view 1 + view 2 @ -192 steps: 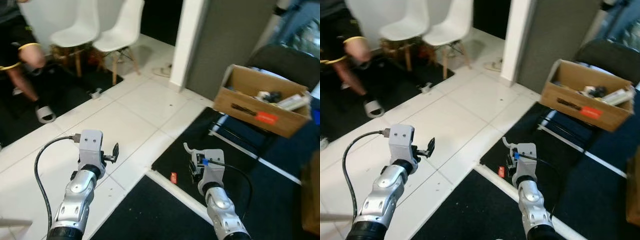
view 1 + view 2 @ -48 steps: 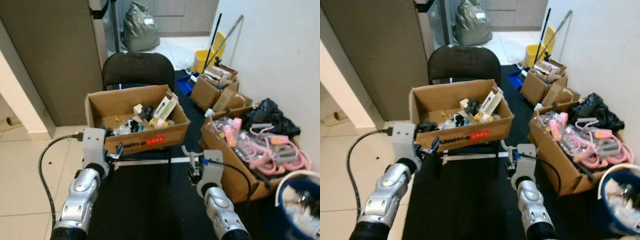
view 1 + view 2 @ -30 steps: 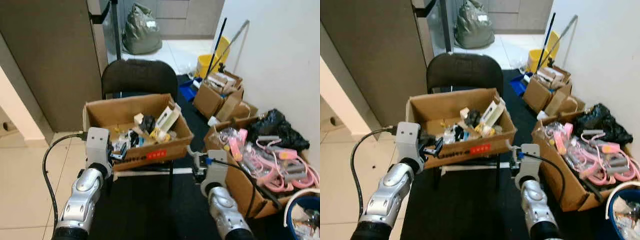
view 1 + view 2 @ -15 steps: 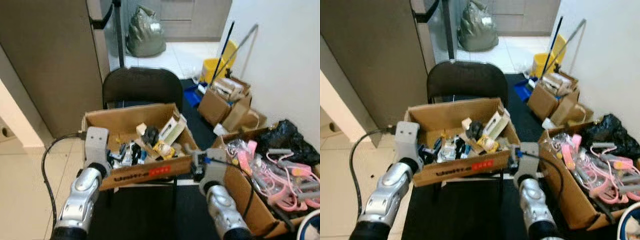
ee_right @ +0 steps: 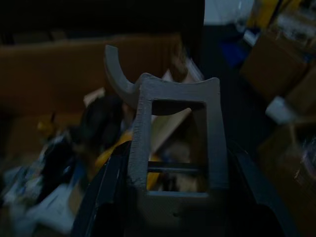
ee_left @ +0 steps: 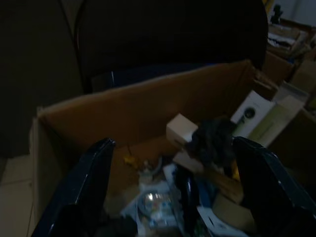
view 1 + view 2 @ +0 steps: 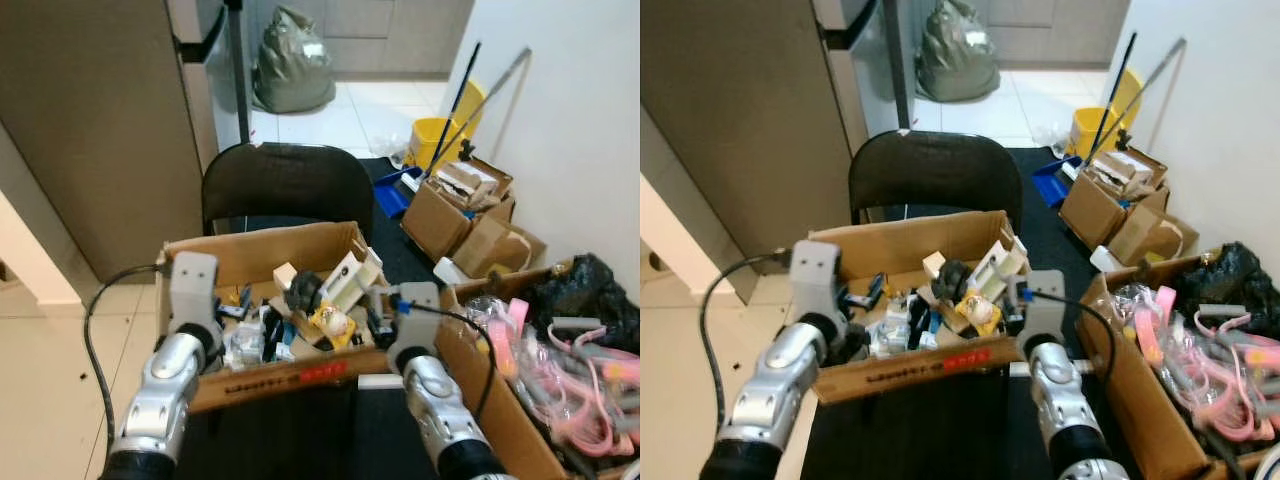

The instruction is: Picking trash to rubbish bin

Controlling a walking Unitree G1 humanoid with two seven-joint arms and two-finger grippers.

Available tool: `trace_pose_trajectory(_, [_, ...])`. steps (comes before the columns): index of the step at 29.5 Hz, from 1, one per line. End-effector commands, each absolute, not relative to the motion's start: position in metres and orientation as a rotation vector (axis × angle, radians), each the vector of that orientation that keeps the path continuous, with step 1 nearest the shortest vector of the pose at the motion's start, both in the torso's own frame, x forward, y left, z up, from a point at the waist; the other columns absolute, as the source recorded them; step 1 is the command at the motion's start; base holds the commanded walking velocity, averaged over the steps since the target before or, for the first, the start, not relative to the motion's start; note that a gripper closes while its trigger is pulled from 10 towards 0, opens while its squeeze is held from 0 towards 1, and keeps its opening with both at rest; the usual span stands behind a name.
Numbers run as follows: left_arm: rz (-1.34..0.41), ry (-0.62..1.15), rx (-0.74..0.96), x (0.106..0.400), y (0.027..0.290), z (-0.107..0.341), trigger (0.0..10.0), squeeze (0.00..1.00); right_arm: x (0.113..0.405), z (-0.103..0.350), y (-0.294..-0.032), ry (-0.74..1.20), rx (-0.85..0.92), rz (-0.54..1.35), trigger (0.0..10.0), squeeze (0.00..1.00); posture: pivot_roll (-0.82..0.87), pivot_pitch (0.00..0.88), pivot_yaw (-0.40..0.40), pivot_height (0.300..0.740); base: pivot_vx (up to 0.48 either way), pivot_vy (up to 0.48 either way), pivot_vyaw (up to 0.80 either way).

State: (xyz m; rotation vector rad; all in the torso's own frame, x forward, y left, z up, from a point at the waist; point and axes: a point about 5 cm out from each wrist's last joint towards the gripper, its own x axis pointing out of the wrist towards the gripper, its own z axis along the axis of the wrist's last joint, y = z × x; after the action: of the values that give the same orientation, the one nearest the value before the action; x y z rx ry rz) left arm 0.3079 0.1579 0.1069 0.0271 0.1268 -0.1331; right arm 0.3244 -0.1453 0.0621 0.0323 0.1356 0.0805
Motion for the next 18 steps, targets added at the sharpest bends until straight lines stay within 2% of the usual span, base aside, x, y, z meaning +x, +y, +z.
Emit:
trace_pose_trajectory(1, [-0.119, 0.151, 0.038, 0.305, 0.162, 0.101, 10.0, 0.00, 0.322, 0.059, -0.135, 0.147, 0.027, 0.128, 10.0, 0.00, 0.07, 0.098, -0.025, 0.740, 0.296, 0.000, 0.00])
trace_pose_trajectory(9, [-0.113, 0.151, 0.043, 0.306, 0.165, 0.102, 10.0, 0.00, 0.326, 0.066, -0.119, 0.131, 0.053, 0.232, 10.0, 0.00, 0.07, 0.097, -0.023, 0.740, 0.295, 0.000, 0.00])
trace_pose_trajectory(18, [-0.106, 0.150, 0.044, 0.306, 0.166, 0.102, 10.0, 0.00, 0.328, 0.072, -0.121, 0.082, -0.003, 0.225, 10.0, 0.00, 0.08, 0.096, -0.025, 0.740, 0.292, 0.000, 0.00])
